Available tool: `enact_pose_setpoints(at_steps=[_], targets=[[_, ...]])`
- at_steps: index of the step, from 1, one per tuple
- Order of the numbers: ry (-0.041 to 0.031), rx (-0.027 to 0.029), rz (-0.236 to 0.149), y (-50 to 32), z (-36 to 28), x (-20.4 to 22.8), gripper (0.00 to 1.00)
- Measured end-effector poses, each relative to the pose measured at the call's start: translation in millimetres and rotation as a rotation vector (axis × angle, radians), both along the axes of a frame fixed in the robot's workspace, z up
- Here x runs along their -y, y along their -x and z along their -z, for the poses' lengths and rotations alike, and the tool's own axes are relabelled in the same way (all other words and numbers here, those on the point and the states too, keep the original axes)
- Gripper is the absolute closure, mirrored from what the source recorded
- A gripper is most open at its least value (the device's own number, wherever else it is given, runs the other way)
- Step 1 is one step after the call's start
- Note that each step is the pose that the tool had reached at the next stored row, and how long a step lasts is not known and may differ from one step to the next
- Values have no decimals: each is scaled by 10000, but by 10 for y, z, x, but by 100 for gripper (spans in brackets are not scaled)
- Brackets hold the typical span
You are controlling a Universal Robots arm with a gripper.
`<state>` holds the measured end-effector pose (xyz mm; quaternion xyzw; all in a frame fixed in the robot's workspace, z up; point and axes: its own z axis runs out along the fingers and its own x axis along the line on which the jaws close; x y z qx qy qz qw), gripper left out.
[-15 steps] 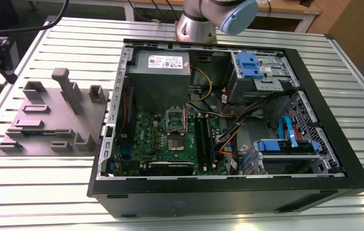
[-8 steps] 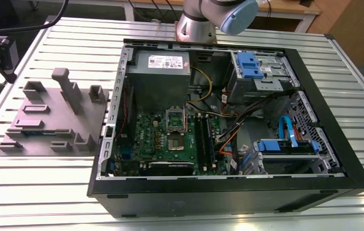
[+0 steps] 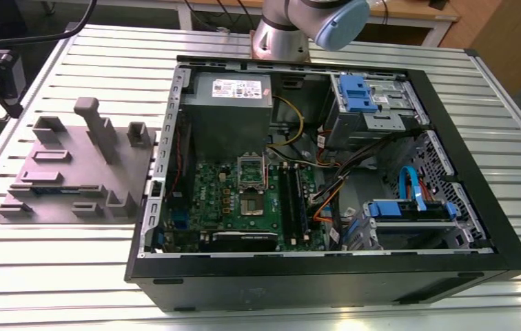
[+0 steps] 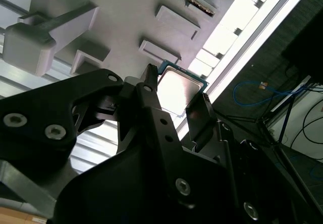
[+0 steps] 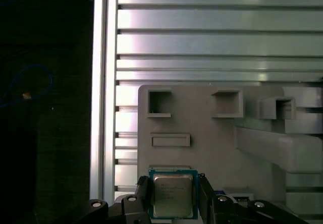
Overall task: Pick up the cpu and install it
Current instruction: 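Pick up the cpu and move it towards the insertion slot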
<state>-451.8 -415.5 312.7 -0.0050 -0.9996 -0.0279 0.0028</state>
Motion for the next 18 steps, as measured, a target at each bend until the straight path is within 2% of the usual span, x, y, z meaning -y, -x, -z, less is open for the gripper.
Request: enact_pose_setpoints(at_steps=[5, 7, 18], targets=[[0, 0, 0, 0, -14, 0, 53], [-67, -1, 0, 0, -16, 0, 53], [-67, -1, 0, 0, -49, 0, 53]])
